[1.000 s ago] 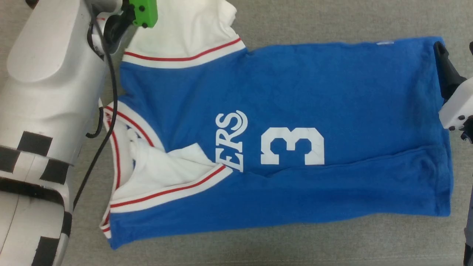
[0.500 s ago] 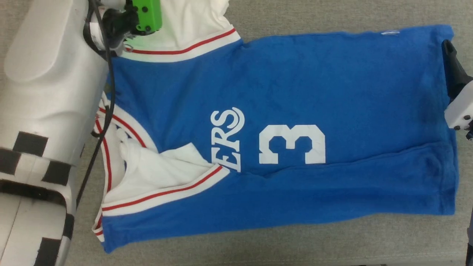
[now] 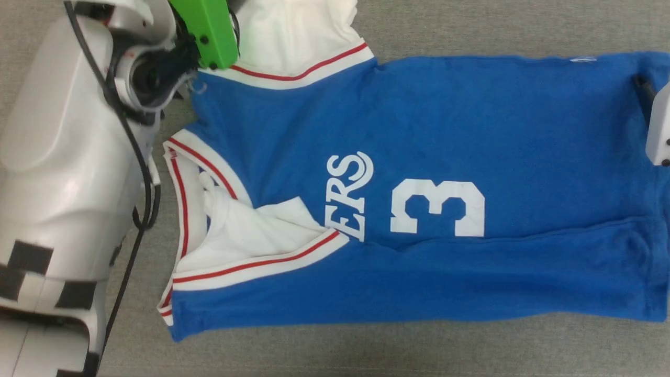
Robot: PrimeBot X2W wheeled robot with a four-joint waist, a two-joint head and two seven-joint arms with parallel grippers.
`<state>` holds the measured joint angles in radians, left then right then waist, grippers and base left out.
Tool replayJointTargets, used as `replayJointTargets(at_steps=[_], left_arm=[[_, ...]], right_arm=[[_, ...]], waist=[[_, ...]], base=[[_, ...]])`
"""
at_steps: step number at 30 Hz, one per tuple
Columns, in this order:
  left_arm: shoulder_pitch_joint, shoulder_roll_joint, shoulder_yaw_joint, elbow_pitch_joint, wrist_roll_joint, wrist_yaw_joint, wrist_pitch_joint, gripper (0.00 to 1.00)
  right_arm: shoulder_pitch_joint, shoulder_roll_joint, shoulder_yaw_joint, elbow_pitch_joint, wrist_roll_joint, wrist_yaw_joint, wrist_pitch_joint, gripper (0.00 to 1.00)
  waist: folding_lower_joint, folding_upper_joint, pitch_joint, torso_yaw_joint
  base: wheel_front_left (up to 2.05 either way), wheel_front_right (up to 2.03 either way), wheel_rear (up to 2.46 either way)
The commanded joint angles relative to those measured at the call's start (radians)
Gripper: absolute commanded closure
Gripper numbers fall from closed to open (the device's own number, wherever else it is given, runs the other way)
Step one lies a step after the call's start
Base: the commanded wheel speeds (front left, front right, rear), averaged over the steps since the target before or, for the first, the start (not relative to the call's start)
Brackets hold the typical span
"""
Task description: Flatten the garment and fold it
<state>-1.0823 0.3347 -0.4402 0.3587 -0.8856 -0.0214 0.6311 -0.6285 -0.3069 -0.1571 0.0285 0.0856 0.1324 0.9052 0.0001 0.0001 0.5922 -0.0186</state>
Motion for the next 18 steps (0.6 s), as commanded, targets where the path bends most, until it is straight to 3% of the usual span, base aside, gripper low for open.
replayJointTargets(at_steps=[1,7,8,9,10,18], left_arm=[[0.036,0.013,0.004,-0.045,-0.009,0.002,-0.01,1.0],[0.117,0.032,0.023,-0.2,-0.03,0.027,-0.019,1.0],[0.125,0.036,0.025,-0.215,-0.031,0.031,-0.019,1.0],[0.132,0.038,0.028,-0.229,-0.034,0.033,-0.02,1.0],[0.138,0.042,0.033,-0.245,-0.034,0.033,-0.027,1.0],[0.239,0.071,0.108,-0.332,-0.107,0.021,-0.074,1.0]], right_arm=[[-0.022,-0.014,0.016,0.008,-0.01,-0.002,0.043,0.0],[-0.028,-0.036,0.046,0.023,0.018,-0.002,0.158,0.04],[-0.027,-0.035,0.043,0.022,0.023,-0.002,0.166,0.71],[-0.027,-0.035,0.04,0.02,0.027,-0.002,0.17,0.92],[-0.026,-0.035,0.038,0.014,0.031,-0.002,0.17,1.0],[0.013,-0.018,-0.007,-0.045,0.077,-0.002,0.076,1.0]], waist=[[-0.0001,-0.0001,0.004,0.017],[-0.0001,-0.0001,0.012,0.042],[-0.0001,-0.0001,0.012,0.045],[-0.0001,-0.0001,0.012,0.047],[-0.0001,-0.0001,0.011,0.049],[-0.0001,-0.0001,-0.081,0.039]], base=[[0.0,0.0,0.0],[0.0,0.0,0.0],[0.0,0.0,0.0],[0.0,0.0,0.0],[0.0,0.0,0.0],[0.0,0.0,0.0]])
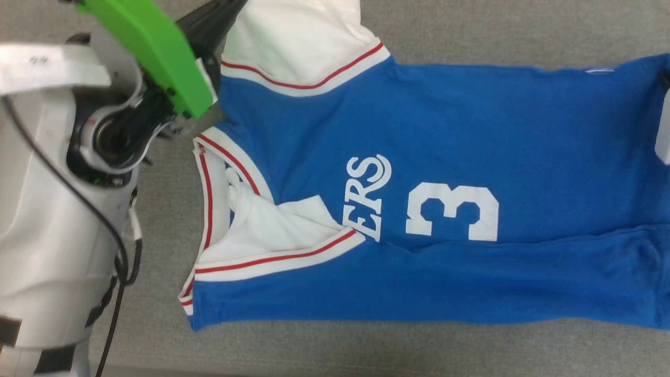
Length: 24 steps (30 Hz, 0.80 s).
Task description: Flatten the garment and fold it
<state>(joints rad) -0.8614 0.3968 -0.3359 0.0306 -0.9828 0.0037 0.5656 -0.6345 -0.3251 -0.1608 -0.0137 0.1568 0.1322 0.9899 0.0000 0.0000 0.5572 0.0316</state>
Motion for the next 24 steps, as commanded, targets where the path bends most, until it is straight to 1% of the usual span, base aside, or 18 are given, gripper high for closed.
replayJointTargets(at_steps=[1,5,10,17,24], left_arm=[[0.042,0.014,0.013,-0.022,-0.019,-0.006,-0.014,1.0],[0.154,0.024,0.038,-0.091,-0.06,-0.006,-0.033,1.0],[0.328,0.034,0.061,-0.167,-0.088,0.021,-0.064,1.0],[0.581,0.015,0.098,-0.231,-0.135,0.066,-0.132,1.0],[0.771,-0.019,0.112,-0.245,-0.167,0.105,-0.181,1.0]], right_arm=[[0.038,0.0,-0.012,-0.01,0.015,-0.002,-0.024,1.0],[0.12,0.012,-0.06,-0.032,0.054,-0.002,-0.103,1.0],[0.231,0.037,-0.099,-0.033,0.077,-0.002,-0.168,1.0],[0.357,0.073,-0.115,-0.018,0.098,-0.002,-0.22,1.0],[0.457,0.103,-0.137,0.003,0.102,-0.002,-0.239,1.0]], waist=[[0.0,0.0,-0.066,-0.012],[0.0,0.0,-0.144,-0.01],[0.0,0.0,-0.218,-0.008],[0.0,0.0,-0.284,-0.006],[0.0,0.0,-0.317,-0.002]], base=[[0.0,0.0,0.0],[0.0,0.0,0.0],[0.0,0.0,0.0],[0.0,0.0,0.0],[0.0,0.0,0.0]])
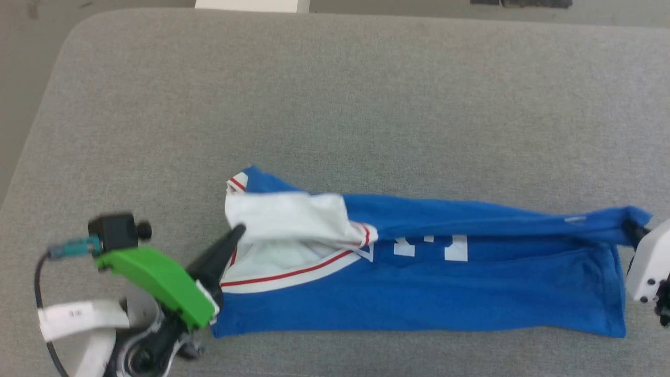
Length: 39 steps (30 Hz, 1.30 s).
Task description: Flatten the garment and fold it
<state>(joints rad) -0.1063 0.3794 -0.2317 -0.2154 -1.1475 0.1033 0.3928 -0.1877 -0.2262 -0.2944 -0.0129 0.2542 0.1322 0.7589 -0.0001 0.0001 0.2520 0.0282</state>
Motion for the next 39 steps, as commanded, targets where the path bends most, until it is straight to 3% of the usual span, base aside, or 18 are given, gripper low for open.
replayJointTargets(at_steps=[1,11,12,13,14,22,27,32,33,39], left_arm=[[0.034,-0.005,0.008,0.004,-0.005,0.012,-0.011,1.0],[0.115,-0.029,-0.009,0.132,-0.031,0.052,0.003,1.0],[0.118,-0.027,-0.012,0.143,-0.029,0.056,0.006,0.98],[0.12,-0.029,-0.012,0.15,-0.033,0.059,0.009,0.75],[0.125,-0.028,-0.014,0.153,-0.036,0.065,0.016,0.0],[0.203,0.031,0.024,0.087,-0.004,0.166,0.019,0.0],[0.211,0.067,0.094,0.021,0.069,0.176,-0.093,0.0],[0.145,0.088,0.111,0.028,0.197,0.1,-0.268,0.0],[0.116,0.095,0.104,0.052,0.263,0.066,-0.35,0.0],[0.021,0.088,0.085,0.119,0.456,-0.021,-0.618,0.0]], right_arm=[[0.018,0.008,-0.004,0.004,0.006,-0.002,-0.013,1.0],[0.098,0.024,0.032,0.085,-0.013,-0.002,-0.031,1.0],[0.1,0.025,0.036,0.09,-0.012,-0.002,-0.039,0.96],[0.101,0.023,0.037,0.093,-0.01,-0.002,-0.049,0.64],[0.102,0.015,0.043,0.097,-0.009,-0.002,-0.062,0.0],[0.176,-0.049,0.033,0.01,0.055,-0.002,-0.052,0.0],[0.229,-0.092,-0.036,-0.087,0.12,-0.002,0.008,0.0],[0.227,-0.117,-0.079,-0.139,0.16,-0.002,0.058,0.0],[0.216,-0.13,-0.054,-0.135,0.174,-0.002,0.067,0.0],[0.183,-0.173,0.037,-0.048,0.203,-0.002,0.066,0.0]], waist=[[0.0001,-0.0001,-0.013,0.001],[0.0001,-0.0001,-0.032,-0.002],[0.0001,-0.0001,-0.037,-0.005],[0.0001,-0.0001,-0.041,-0.007],[0.0001,-0.0001,-0.047,-0.009],[0.0001,-0.0001,-0.094,-0.014],[0.0001,-0.0001,-0.107,-0.005],[0.0001,-0.0001,-0.1,0.002],[0.0001,-0.0001,-0.091,0.001],[0.0001,-0.0001,-0.049,0.009]], base=[[0.0,0.0,0.0],[0.0,0.0,0.0],[0.0,0.0,0.0],[0.0,0.0,0.0],[0.0,0.0,0.0],[0.0,0.0,0.0],[0.0,0.0,0.0],[0.0,0.0,0.0],[0.0,0.0,0.0],[0.0,0.0,0.0]])
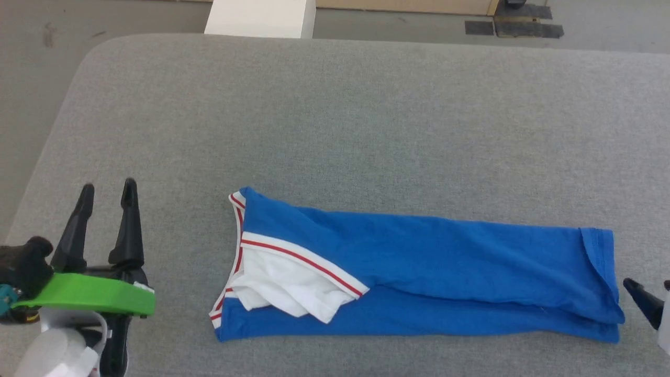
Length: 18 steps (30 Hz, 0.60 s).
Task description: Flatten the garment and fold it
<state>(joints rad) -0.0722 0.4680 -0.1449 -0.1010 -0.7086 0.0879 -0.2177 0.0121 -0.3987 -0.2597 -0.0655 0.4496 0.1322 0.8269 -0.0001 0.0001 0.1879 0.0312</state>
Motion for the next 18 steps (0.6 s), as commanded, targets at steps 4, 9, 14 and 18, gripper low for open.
replayJointTargets(at_steps=[4,9,14,18], left_arm=[[-0.07,-0.062,0.046,0.001,0.181,-0.067,-0.043,0.0],[-0.05,-0.166,0.126,-0.003,0.273,-0.134,-0.044,0.0],[-0.044,-0.219,0.158,0.029,0.311,-0.173,-0.044,0.0],[-0.045,-0.249,0.175,0.05,0.327,-0.191,-0.044,0.0]], right_arm=[[-0.048,-0.024,0.066,0.109,0.028,-0.002,-0.054,0.0],[-0.07,-0.039,0.131,0.175,0.067,-0.002,-0.105,0.0],[-0.1,-0.025,0.208,0.198,0.117,-0.002,-0.118,0.0],[-0.119,-0.025,0.261,0.204,0.136,-0.002,-0.112,0.0]], waist=[[0.0001,-0.0001,0.056,0.022],[0.0001,-0.0001,0.08,0.03],[0.0001,-0.0001,0.081,0.03],[0.0001,-0.0001,0.076,0.03]], base=[[0.0,0.0,0.0],[0.0,0.0,0.0],[0.0,0.0,0.0],[0.0,0.0,0.0]])
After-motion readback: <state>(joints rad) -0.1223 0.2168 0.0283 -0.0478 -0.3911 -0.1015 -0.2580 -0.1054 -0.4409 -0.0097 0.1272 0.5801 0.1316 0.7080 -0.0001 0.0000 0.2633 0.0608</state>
